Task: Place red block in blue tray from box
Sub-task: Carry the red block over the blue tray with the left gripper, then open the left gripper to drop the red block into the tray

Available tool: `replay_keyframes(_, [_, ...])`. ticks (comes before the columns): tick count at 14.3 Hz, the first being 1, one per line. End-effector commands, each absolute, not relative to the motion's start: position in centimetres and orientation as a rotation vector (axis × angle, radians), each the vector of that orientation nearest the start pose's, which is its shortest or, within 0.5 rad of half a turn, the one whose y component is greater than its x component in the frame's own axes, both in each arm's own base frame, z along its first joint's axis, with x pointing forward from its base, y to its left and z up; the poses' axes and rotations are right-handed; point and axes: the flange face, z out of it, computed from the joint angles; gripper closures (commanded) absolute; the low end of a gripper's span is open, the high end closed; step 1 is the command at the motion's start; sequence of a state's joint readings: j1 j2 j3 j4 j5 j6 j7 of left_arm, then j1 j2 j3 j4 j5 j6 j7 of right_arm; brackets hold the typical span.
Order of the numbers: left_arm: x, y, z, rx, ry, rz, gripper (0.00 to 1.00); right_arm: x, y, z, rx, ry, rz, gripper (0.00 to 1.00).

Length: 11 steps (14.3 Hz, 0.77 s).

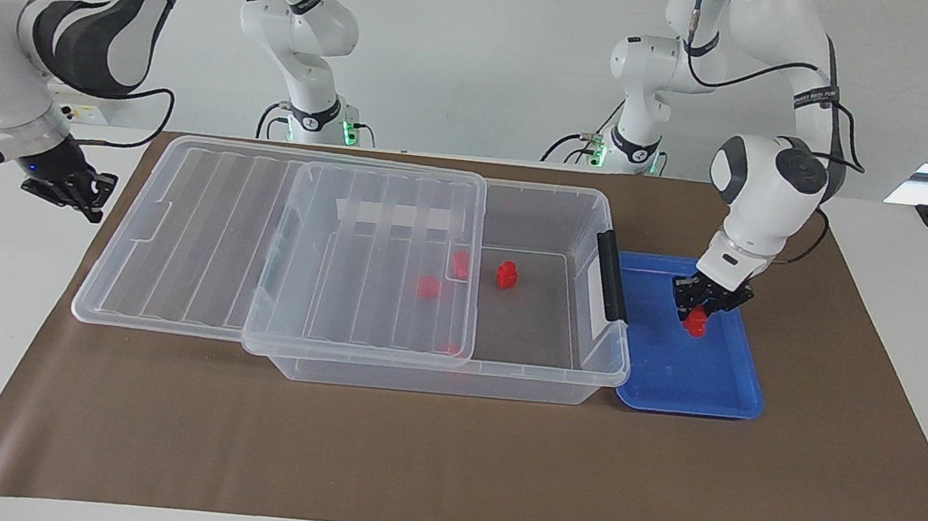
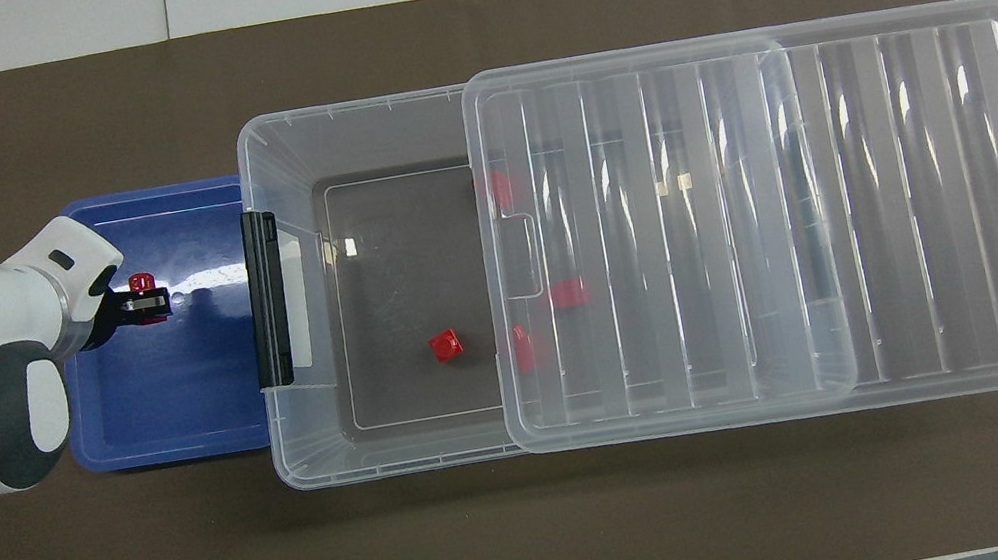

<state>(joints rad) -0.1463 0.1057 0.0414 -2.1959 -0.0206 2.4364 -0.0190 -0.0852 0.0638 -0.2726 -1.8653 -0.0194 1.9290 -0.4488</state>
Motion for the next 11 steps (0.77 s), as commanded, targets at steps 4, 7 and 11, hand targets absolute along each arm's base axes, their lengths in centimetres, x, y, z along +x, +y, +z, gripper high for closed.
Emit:
replay_keyframes(4, [55.3,-6.0,30.9,-3.146,0.140,-0.256,0.39,54.7,-17.4,47.8,-3.175,-0.145,-0.001,1.00])
replay_keyframes(7, [55.4,-6.5,31.2,-3.148,0.140,-0.243,0.00,55.2,-15.9,47.7,-3.175,-0.101,0.001,1.00])
replay_keyframes(11, [56.1,-6.7,35.9,-3.155,0.147,-0.149,0.00,55.6,-13.9,47.7,-3.172,-0.081,0.008,1.00])
